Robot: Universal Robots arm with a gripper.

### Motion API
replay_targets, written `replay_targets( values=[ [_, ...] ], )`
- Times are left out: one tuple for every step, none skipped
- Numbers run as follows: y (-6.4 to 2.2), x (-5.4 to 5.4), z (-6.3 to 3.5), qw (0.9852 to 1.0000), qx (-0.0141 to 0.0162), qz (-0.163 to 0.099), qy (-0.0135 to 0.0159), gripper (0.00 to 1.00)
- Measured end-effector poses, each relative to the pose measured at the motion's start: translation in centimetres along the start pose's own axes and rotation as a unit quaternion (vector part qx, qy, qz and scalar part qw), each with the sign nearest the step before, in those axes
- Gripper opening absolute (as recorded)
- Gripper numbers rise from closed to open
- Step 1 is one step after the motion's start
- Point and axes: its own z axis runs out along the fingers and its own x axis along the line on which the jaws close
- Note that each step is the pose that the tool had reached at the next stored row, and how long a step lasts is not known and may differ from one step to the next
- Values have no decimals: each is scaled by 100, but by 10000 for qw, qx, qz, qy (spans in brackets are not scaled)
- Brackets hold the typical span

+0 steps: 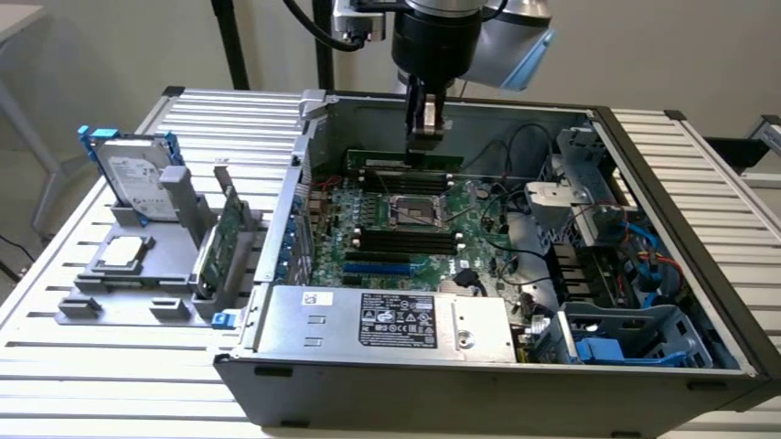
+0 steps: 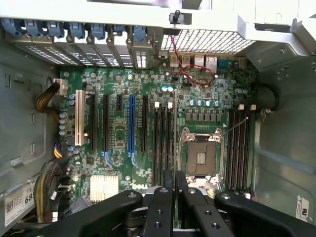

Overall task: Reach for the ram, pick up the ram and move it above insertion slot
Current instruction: 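Pick up the ram and move it above insertion slot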

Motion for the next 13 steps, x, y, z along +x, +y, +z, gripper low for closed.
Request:
replay_targets(
  values=[
    [0,0,1,10000,0,0,-1,13],
    [0,0,1,10000,0,0,-1,13],
    [0,0,1,10000,0,0,-1,13],
    [0,0,1,10000,0,0,-1,13],
    [0,0,0,10000,0,0,-1,13],
    [0,0,1,10000,0,0,-1,13],
    [0,0,1,10000,0,0,-1,13],
    [0,0,1,10000,0,0,-1,13],
    [0,0,1,10000,0,0,-1,13],
    [0,0,1,10000,0,0,-1,13],
    [0,0,1,10000,0,0,-1,13],
    [0,0,1,10000,1,0,-1,13],
    [0,0,0,10000,0,0,0,13]
  ],
)
